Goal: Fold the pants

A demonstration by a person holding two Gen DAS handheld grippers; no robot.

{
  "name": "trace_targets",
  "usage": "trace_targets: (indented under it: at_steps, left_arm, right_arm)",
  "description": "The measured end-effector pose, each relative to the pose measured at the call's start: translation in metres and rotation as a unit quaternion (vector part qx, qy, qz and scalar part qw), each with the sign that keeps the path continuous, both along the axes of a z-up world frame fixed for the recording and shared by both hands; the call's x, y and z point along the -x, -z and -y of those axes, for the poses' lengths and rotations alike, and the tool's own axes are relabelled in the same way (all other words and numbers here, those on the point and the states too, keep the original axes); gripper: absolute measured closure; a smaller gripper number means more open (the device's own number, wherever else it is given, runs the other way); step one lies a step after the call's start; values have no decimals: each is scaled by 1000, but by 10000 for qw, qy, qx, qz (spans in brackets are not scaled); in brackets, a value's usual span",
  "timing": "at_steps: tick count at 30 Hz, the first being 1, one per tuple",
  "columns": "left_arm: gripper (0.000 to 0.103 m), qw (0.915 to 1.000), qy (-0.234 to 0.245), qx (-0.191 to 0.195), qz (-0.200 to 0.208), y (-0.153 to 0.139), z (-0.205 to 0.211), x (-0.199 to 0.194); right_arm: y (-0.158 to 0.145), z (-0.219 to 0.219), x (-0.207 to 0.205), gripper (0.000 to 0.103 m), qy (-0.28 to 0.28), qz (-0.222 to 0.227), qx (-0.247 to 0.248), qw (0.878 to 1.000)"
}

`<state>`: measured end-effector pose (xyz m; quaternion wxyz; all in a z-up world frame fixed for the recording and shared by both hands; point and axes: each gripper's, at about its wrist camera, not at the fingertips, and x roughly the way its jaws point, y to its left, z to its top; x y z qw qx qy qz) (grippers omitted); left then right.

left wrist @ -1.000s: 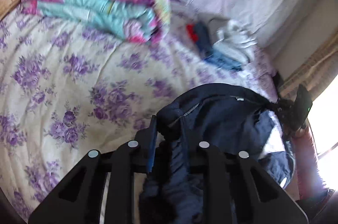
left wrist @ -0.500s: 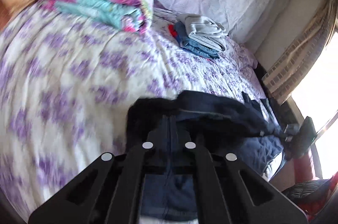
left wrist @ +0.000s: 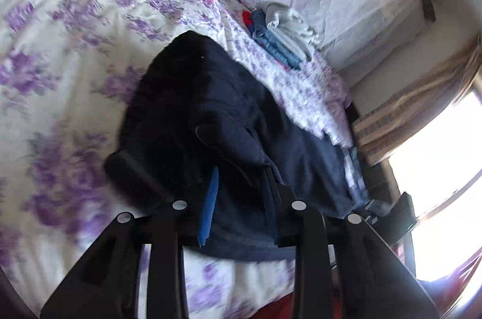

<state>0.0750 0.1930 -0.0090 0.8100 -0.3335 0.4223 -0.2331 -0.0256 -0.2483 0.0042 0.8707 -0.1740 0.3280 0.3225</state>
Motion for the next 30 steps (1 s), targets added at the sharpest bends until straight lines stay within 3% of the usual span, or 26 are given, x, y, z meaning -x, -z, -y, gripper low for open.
trace_targets:
  at_steps: [1, 2, 3, 4, 6, 10, 13, 17, 20, 23, 27, 30]
  left_arm:
    - [67, 9999, -123, 67, 10, -1, -1, -2]
    - [50, 9997, -245, 36, -12, -1, -1, -1]
    - [41, 9986, -515, -24, -101, -1, -3, 0]
    - [41, 9983, -568, 44, -121, -2, -4, 1]
    - [28, 9981, -588, 168, -124, -6, -5, 8]
    - [24, 9957, -903, -174, -79, -14, -8, 13]
    - [28, 9953, -899, -194, -305, -7, -1, -2]
    - [75, 9939, -892, -260, -587, 2, -1, -18]
    - [78, 9935, -876, 52, -724, 4, -11, -21]
    - [80, 9944, -855, 226, -579, -10, -22, -12]
    - [80, 9958, -789, 106, -442, -20, -32, 9]
    - [80, 9943, -705, -185, -777, 10, -28, 10]
  right_arm:
    - [-1, 0, 1, 96, 11, 13, 2, 10000]
    - [-1, 0, 1, 96, 16, 12, -11, 10000]
    - [0, 0, 2, 96, 18, 1, -27, 10000]
    - [0, 1, 1, 96, 15, -16, -33, 10000]
    - [1, 1, 0, 96, 18, -23, -55, 10000]
    - [4, 3, -1, 96, 12, -56, -95, 9999]
    - [5, 3, 0, 96, 50, -66, -123, 9999]
    - [3, 2, 0, 96, 94, -34, -113, 9999]
    - [-4, 0, 2, 96, 79, 31, -89, 9999]
    - [-15, -5, 14, 96, -96, -11, -127, 9999]
    - [-5, -16, 36, 96, -348, -222, 1, 9991]
    - [30, -18, 30, 96, -220, -687, -89, 9974]
